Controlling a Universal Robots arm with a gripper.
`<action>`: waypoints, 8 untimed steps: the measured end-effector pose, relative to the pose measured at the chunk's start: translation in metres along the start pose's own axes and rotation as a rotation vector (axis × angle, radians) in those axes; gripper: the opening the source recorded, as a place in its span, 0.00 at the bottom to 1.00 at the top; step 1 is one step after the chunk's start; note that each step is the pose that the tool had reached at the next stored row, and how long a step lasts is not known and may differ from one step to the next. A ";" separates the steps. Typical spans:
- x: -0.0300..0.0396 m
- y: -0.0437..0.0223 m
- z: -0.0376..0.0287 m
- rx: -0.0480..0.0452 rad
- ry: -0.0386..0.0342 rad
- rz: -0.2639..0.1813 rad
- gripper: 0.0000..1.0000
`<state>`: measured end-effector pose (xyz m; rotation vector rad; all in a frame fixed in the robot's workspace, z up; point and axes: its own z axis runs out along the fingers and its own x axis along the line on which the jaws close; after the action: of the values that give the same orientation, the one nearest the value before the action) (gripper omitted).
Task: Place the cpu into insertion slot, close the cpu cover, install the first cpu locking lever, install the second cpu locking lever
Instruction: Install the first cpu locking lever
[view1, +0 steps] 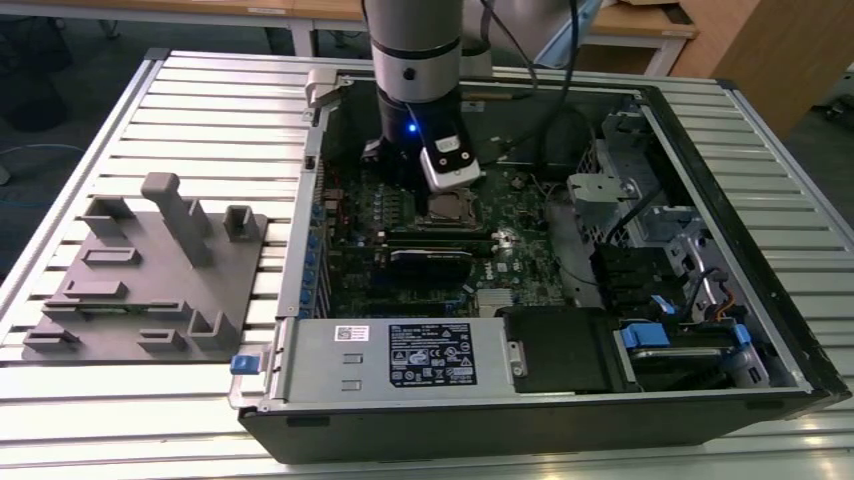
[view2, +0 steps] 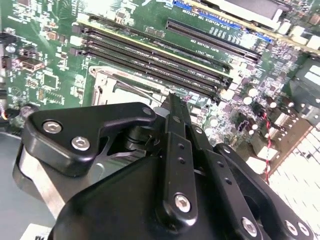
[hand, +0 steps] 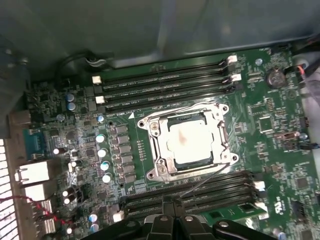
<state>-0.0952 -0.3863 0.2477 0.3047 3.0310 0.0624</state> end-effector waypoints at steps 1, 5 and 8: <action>-0.0002 0.0001 -0.0018 0.0002 0.0001 0.000 0.10; -0.0005 0.0003 -0.0052 -0.0003 0.0000 0.000 0.10; -0.0019 0.0016 -0.0044 -0.0028 0.0007 0.000 0.10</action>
<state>-0.0935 -0.3852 0.2523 0.3050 3.0313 0.0668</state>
